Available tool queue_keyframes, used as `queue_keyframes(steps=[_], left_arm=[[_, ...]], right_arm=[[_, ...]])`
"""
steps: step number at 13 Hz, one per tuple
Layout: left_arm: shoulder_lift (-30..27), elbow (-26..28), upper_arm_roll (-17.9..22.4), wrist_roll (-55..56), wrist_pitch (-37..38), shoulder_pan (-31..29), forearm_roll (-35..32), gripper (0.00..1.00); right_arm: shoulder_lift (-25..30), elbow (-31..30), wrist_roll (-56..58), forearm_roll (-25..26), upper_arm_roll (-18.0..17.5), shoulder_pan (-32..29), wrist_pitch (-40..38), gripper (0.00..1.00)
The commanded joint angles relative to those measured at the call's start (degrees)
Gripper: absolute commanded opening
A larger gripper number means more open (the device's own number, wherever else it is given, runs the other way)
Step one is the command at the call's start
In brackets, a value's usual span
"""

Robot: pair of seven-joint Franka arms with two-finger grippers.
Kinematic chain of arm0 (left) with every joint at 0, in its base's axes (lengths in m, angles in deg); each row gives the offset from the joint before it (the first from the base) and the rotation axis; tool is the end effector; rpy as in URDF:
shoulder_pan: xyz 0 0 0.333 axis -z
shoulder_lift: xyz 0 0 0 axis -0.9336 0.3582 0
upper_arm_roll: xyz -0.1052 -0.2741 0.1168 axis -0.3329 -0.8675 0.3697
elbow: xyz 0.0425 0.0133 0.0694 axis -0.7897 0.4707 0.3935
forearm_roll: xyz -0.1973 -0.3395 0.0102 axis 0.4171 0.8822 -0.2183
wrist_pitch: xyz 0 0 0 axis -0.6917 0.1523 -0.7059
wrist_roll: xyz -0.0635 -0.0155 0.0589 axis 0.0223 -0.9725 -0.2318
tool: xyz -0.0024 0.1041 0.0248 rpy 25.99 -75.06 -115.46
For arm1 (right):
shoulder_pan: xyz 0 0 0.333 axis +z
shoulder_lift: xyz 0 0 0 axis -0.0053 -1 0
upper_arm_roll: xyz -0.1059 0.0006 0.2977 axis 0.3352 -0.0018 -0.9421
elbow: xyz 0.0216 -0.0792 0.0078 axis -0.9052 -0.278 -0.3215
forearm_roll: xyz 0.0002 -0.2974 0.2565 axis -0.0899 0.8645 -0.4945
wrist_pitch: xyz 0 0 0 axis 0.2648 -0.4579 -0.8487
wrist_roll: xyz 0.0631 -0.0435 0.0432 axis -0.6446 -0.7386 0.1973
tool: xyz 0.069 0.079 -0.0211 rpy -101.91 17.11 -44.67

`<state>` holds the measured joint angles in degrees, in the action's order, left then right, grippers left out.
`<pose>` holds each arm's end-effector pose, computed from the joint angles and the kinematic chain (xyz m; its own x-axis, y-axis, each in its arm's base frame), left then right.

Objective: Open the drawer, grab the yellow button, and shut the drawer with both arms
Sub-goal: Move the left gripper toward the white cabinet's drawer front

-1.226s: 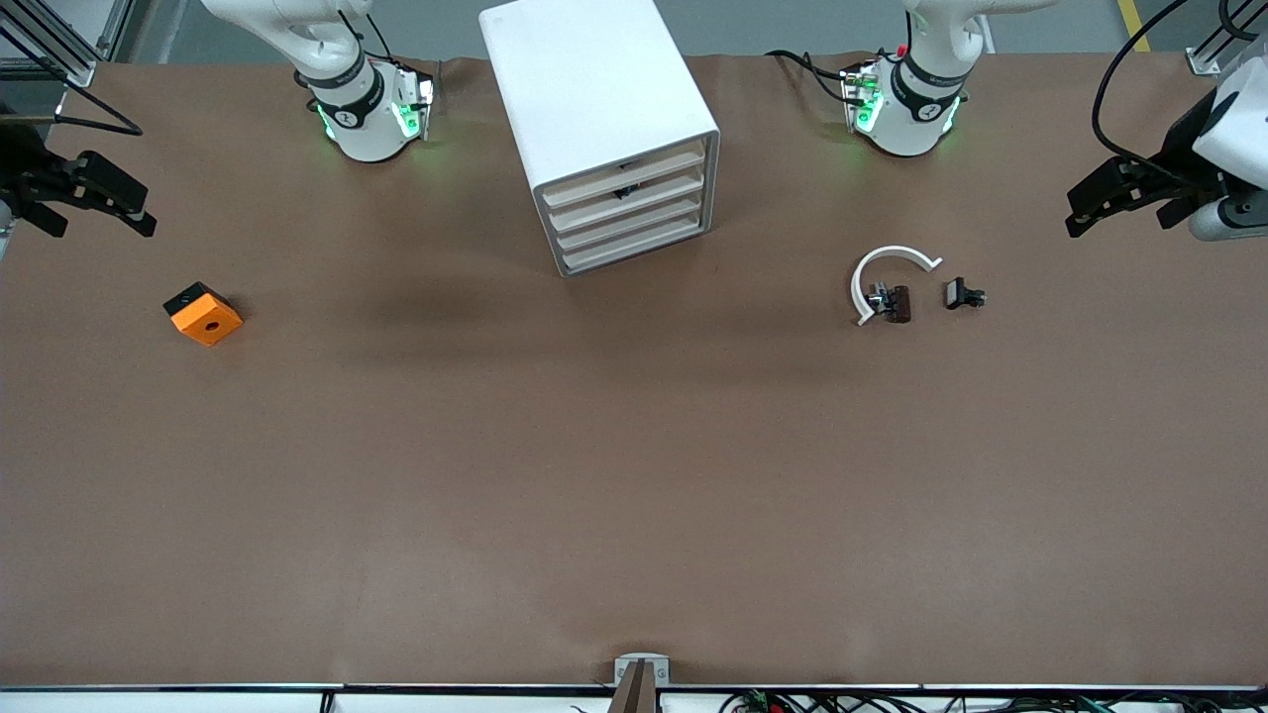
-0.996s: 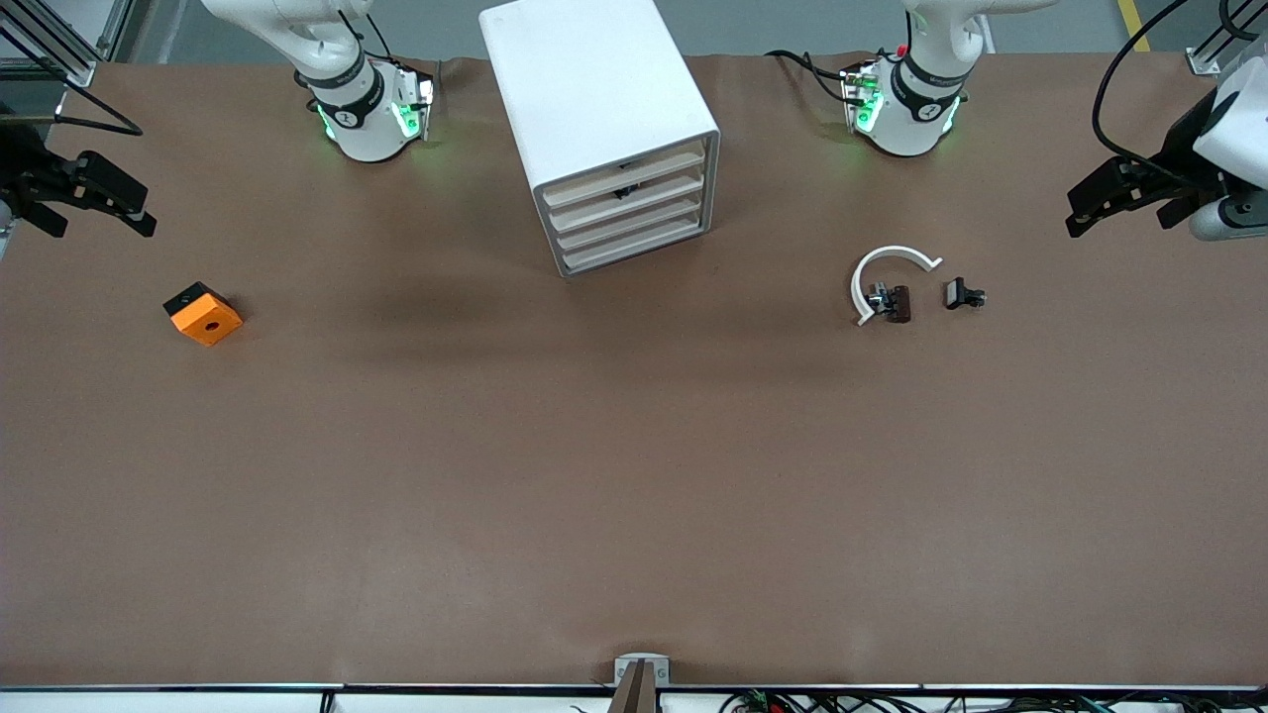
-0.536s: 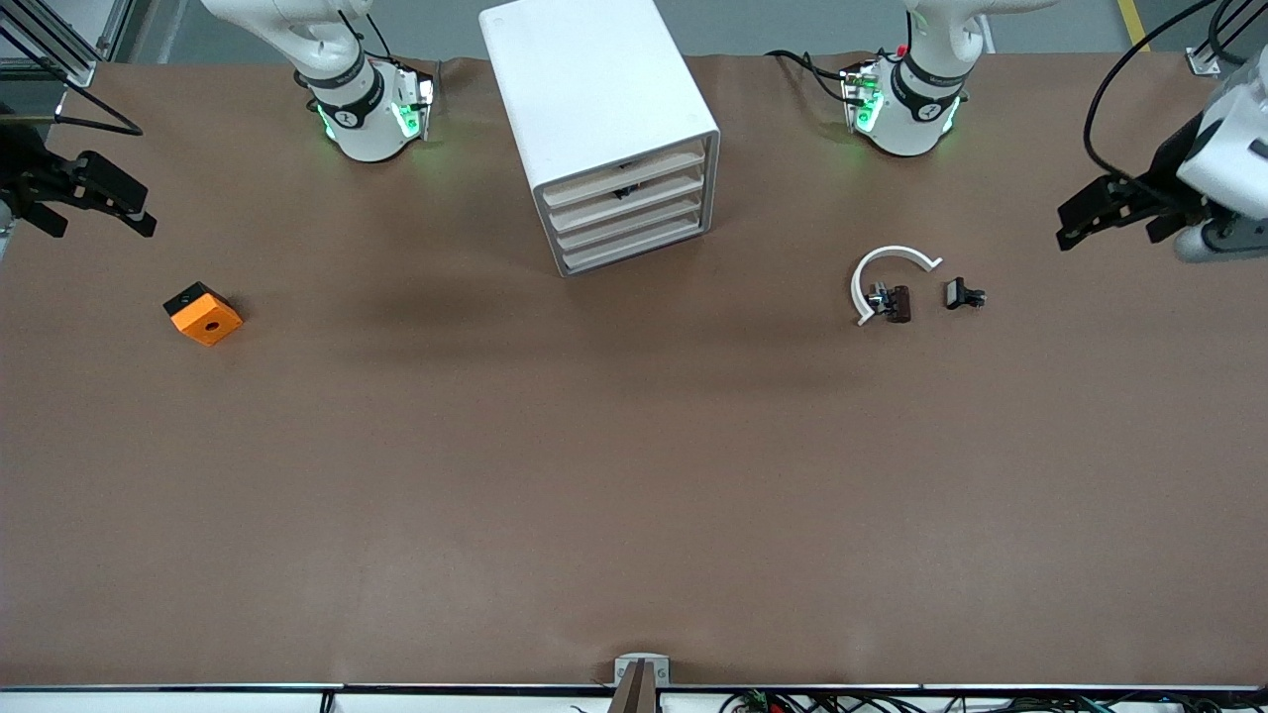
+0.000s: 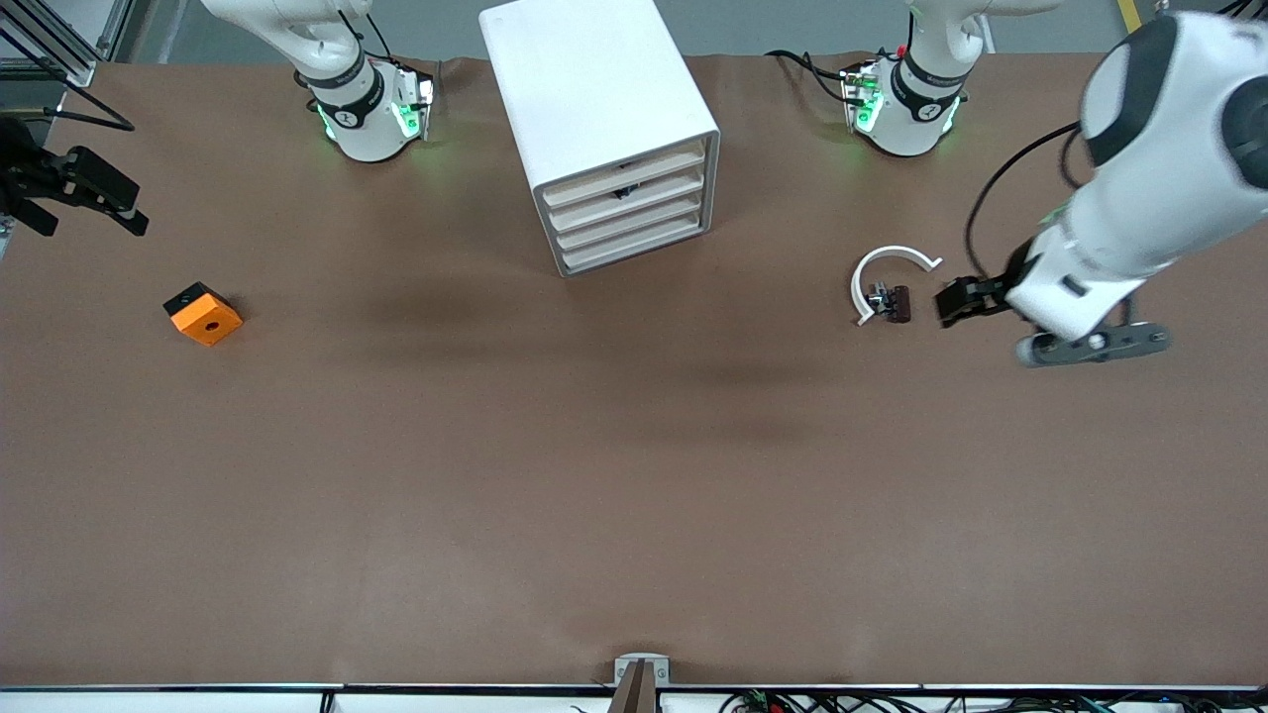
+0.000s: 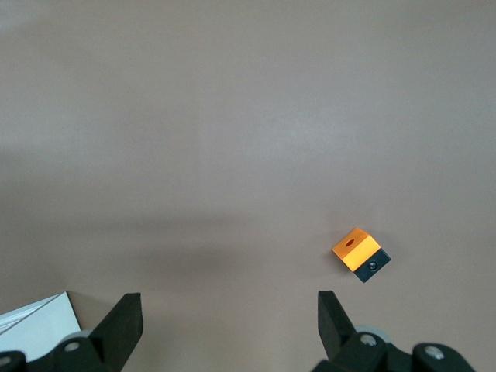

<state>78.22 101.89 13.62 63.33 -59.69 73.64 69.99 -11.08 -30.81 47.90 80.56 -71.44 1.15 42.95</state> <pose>0.5845 -0.1596 0.5195 0.9874 0.1297 -0.0911 0.1298 -0.9915 -0.0045 0.5078 -0.0125 0.6618 0.9978 -0.0154 0.0643 -0.0149 -0.9999 -0.0088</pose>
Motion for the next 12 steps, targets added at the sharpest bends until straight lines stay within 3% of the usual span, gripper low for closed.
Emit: queue_keyframes(steps=[1,7,12], left_arm=[[4.5,-1.0,-0.6,7.9,-0.9,3.4,0.6,1.00],[11.2,-1.1,-0.6,28.1,-3.9,13.5,1.2,1.00],[16.1,-0.8,-0.7,72.1,-2.2,19.3,7.9,1.00]], right_arm=[[-0.1,1.0,-1.1,0.6,0.1,0.1,-0.3,1.00],[-1.6,2.8,-1.5,-1.3,0.6,-1.7,-0.5,1.00],[-4.9,3.2,-0.6,-0.6,0.2,-1.0,-0.2,1.00]])
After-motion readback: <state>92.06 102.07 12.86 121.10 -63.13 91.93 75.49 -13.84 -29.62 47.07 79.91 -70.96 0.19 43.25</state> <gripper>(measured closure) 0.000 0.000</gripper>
